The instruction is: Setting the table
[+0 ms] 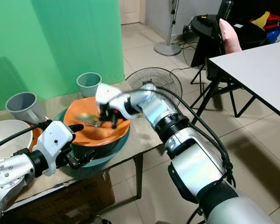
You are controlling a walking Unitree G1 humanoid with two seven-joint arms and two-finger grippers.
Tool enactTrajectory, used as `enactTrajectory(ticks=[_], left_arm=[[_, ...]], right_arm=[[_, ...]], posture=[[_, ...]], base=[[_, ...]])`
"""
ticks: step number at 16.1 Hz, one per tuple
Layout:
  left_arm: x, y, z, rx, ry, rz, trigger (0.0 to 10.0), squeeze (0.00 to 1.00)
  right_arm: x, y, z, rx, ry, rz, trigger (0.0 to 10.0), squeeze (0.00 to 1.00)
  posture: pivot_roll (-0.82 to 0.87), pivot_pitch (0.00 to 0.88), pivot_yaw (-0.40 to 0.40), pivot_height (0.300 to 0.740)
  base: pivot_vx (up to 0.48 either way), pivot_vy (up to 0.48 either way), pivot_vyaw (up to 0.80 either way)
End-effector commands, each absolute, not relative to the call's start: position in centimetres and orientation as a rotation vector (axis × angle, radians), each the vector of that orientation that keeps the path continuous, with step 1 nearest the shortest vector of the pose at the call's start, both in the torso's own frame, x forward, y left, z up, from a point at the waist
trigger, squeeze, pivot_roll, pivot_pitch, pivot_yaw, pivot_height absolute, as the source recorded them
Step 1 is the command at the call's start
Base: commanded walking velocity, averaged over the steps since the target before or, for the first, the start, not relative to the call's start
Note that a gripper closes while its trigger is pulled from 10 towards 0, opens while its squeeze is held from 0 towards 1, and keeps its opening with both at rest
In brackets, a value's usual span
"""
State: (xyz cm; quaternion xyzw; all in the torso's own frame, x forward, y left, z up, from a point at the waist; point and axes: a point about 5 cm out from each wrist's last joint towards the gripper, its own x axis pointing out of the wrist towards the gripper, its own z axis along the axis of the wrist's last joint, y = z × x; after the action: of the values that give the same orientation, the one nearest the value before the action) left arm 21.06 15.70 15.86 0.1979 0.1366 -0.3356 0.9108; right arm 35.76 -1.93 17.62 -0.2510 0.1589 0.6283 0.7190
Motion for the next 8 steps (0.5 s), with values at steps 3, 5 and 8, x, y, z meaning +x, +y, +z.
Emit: enactTrajectory(ticks=[3, 5, 8], left_arm=[[21.2, 15.6, 16.5, 0.399, 0.244, -0.679, 10.0, 0.0], [21.3, 15.5, 16.9, 0.377, 0.221, -0.674, 10.0, 0.0], [21.4, 15.0, 18.3, 0.268, 0.145, -0.658, 10.0, 0.0]], right_arm=[[35.9, -1.5, 19.2, -0.442, 0.306, 1.398, 0.0, 0.0], [36.4, -1.8, 19.5, -0.367, 0.297, 1.344, 0.0, 0.0], [37.8, -3.2, 21.5, -0.146, 0.215, 1.172, 0.0, 0.0]], posture=[[-0.06, 0.0, 0.005, 0.74], [-0.06, 0.0, 0.0, 0.74], [-0.06, 0.0, 0.0, 0.74]], base=[[0.0, 0.0, 0.0], [0.0, 0.0, 0.0], [0.0, 0.0, 0.0]])
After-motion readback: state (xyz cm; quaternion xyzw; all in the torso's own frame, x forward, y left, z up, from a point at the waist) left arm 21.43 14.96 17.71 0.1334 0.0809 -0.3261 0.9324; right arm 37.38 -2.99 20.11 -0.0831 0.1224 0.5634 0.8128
